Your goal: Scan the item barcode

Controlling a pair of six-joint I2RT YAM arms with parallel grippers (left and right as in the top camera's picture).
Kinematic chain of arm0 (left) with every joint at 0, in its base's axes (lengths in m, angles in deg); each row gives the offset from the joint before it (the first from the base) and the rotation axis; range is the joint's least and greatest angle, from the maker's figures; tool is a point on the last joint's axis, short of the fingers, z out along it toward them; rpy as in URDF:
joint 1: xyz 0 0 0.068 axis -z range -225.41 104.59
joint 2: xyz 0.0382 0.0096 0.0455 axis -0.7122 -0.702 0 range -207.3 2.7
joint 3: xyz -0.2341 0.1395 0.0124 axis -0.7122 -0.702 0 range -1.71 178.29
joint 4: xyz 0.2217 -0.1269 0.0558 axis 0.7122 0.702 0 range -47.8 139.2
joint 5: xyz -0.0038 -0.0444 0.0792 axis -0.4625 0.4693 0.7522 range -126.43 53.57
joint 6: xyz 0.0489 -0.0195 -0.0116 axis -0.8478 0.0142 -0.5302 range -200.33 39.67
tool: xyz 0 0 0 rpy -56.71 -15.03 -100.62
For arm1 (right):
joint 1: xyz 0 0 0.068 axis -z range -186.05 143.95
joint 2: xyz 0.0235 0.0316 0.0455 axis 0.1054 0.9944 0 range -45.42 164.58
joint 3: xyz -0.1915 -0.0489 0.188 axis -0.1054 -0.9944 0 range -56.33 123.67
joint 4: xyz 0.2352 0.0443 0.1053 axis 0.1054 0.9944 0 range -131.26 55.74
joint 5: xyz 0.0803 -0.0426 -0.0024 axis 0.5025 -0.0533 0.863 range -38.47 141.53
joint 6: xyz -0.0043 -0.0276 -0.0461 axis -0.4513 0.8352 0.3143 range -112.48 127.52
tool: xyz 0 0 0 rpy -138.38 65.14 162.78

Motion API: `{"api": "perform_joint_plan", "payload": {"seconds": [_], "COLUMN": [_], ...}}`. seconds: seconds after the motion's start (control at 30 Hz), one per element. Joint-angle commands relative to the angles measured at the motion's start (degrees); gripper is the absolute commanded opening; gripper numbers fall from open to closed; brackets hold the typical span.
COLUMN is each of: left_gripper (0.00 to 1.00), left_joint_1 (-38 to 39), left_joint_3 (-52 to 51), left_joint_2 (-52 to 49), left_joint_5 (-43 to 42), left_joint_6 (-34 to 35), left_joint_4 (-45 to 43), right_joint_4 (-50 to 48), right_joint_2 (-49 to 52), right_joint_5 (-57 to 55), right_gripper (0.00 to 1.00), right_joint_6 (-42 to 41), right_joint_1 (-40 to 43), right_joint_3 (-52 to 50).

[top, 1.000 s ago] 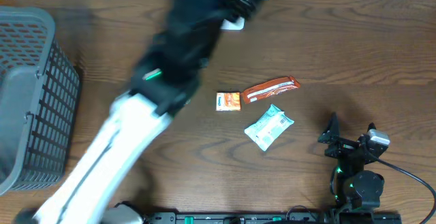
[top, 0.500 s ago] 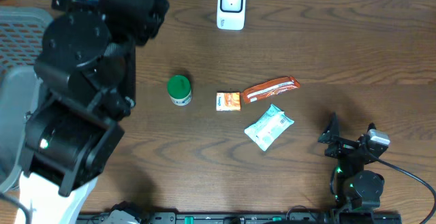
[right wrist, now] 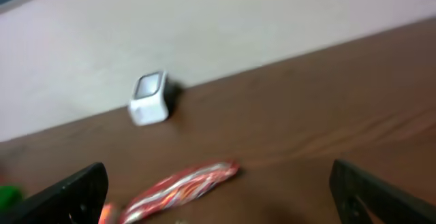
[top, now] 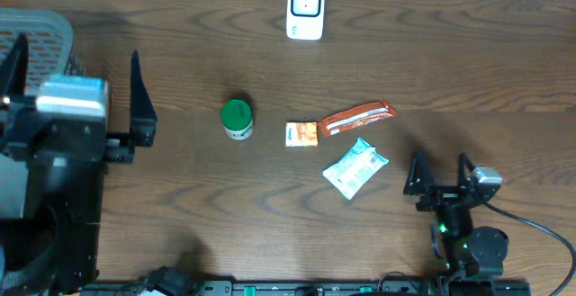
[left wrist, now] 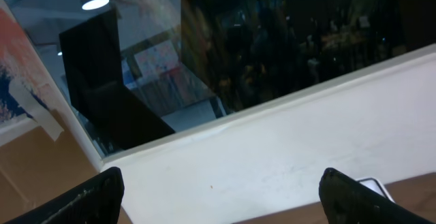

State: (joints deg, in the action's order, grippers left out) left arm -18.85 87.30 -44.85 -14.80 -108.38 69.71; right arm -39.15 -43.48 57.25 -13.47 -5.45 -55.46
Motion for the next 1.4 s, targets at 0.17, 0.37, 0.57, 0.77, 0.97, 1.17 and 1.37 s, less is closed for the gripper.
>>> {"api": "perform_joint_plan", "payload": {"seconds": [0.17, 0.37, 0.57, 0.77, 0.97, 1.17, 1.37], "left_gripper": [0.92, 0.92, 0.92, 0.92, 0.92, 0.92, 0.92], "left_joint_1": [-10.6, -20.2, -28.8, -33.4, -33.7, -33.7, -33.7], "left_joint_3": [-8.4, -10.8, -13.6, -17.2, -19.4, -20.4, -20.4], "left_joint_2": [3.6, 5.1, 8.7, 13.0, 14.1, 14.1, 14.1], "left_joint_5": [-9.0, -15.4, -23.0, -31.7, -37.6, -37.7, -37.7], "left_joint_6": [1.0, 5.0, 7.8, 8.9, 8.9, 8.9, 8.9], "left_joint_4": [-3.3, -4.3, -4.7, -5.0, -5.4, -6.0, -6.0], "right_joint_4": [8.3, 7.1, -6.7, -11.2, -30.6, -43.8, -45.8], "right_joint_2": [10.4, 33.0, 51.0, 67.5, 81.7, 92.4, 100.1], "right_joint_5": [5.2, 19.7, 35.1, 30.9, 32.3, 25.1, 17.1], "right_gripper": [0.99, 0.99, 0.96, 0.20, 0.01, 0.01, 0.01], "right_joint_6": [-13.1, -13.7, -15.3, -14.6, -15.1, -19.3, -22.8], "right_joint_1": [-0.3, -1.0, -1.4, -1.5, -5.6, -8.3, -8.5], "right_joint_3": [14.0, 26.2, 27.3, 27.3, 27.3, 27.3, 27.4]}}
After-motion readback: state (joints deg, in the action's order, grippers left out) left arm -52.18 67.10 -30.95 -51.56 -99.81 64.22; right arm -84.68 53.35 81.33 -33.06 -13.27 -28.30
